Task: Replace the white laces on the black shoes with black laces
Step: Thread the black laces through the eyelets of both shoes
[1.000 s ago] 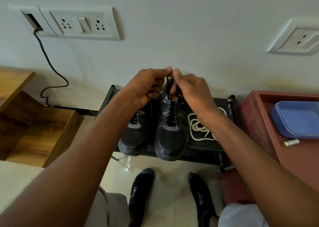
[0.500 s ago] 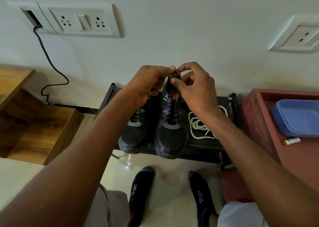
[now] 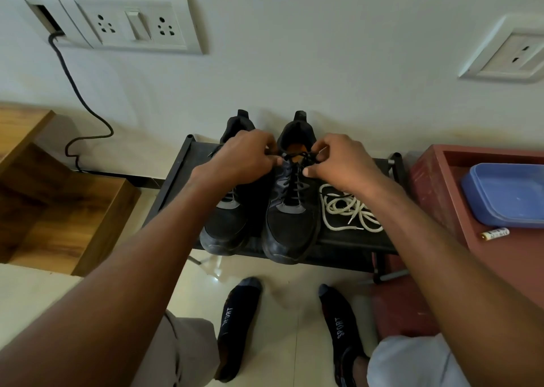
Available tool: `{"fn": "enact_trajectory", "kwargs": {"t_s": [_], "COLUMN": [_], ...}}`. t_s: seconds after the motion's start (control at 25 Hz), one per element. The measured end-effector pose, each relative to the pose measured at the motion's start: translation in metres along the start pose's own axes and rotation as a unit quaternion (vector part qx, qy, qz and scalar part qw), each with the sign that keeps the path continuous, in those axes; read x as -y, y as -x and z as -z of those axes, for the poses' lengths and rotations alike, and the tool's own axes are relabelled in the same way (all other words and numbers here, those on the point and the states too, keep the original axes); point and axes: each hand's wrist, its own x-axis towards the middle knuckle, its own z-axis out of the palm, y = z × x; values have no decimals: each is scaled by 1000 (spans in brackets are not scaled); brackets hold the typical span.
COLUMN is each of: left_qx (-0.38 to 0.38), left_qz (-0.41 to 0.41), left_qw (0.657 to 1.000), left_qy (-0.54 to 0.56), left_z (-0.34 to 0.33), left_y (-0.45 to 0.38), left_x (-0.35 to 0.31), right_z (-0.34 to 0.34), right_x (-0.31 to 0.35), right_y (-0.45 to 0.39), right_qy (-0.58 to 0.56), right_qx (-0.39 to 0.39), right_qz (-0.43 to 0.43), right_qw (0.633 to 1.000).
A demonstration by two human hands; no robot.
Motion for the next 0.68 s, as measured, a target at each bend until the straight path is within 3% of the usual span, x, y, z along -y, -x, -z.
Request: {"fn": "enact_trajectory", "kwargs": {"t_s": [0.24,0.48,0.56,0.68], "left_qx": [-34,-23,-30,-10], "left_qz": [-15,-48,-29,12], "left_qw": [999,998,999,982], "left_qy": [-2,-14,25,188], "left_z": [-9,-14,-10,-2], "left_y": [-7,-7,-9,-8], "left_x": [-8,-7,-5,-5], "right_z": [-21,-21,-18,-17], "right_x": [-3,0,-1,-2], "right_y": [-3,-5,-7,-9], "right_qy": [-24,-59,-88,-86], "right_qx": [-73,-84,-72,-75], "right_qz": [38,36,19,15], "right_qw": [996,994,993,993]}}
